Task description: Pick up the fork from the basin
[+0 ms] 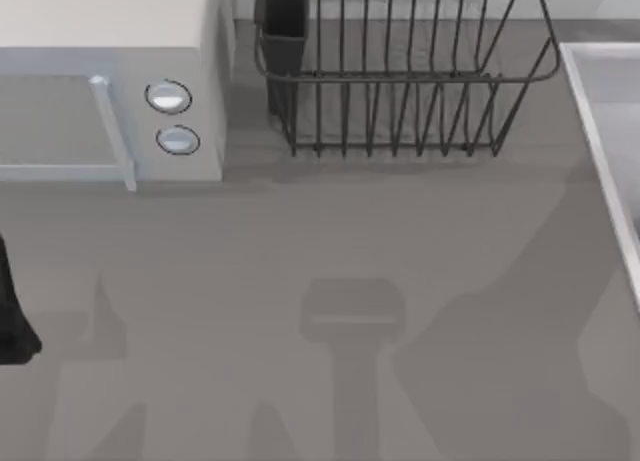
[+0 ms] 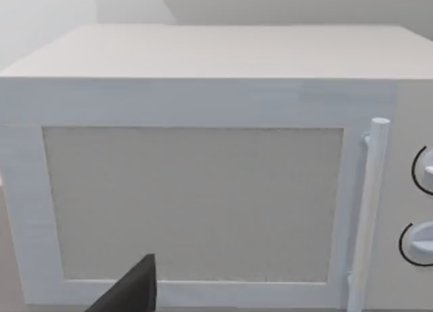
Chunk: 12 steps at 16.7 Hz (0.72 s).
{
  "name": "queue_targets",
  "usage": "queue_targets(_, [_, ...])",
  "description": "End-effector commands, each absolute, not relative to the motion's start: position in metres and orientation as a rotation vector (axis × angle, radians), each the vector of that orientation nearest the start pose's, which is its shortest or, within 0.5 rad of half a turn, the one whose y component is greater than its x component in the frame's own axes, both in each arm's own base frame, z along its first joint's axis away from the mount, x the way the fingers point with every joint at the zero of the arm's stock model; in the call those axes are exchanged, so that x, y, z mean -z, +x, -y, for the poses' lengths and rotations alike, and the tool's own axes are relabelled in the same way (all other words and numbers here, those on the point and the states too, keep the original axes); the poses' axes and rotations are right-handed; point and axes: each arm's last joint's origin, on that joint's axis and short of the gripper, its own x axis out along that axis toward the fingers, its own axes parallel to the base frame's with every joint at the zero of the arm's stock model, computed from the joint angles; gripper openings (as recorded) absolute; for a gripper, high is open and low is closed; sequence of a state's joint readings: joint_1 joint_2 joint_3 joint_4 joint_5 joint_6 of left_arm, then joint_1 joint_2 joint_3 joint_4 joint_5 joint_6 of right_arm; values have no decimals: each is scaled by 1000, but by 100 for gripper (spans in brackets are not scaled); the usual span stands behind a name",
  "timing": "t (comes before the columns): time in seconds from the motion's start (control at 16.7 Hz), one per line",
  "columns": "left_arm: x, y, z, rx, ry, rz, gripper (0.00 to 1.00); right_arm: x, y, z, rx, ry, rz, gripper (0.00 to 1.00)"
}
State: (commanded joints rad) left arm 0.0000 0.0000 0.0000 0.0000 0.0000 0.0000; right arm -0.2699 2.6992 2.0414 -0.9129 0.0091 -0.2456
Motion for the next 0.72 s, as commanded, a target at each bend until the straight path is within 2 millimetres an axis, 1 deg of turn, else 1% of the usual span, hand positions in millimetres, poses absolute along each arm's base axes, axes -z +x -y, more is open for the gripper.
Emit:
queue_targets(0.66, [-160,106,1,0,0,0,100,-11,479,126,8,8,-1571,2])
queue_targets(0.72, [-160,106,1,0,0,0,100,-11,479,126,8,8,-1571,0])
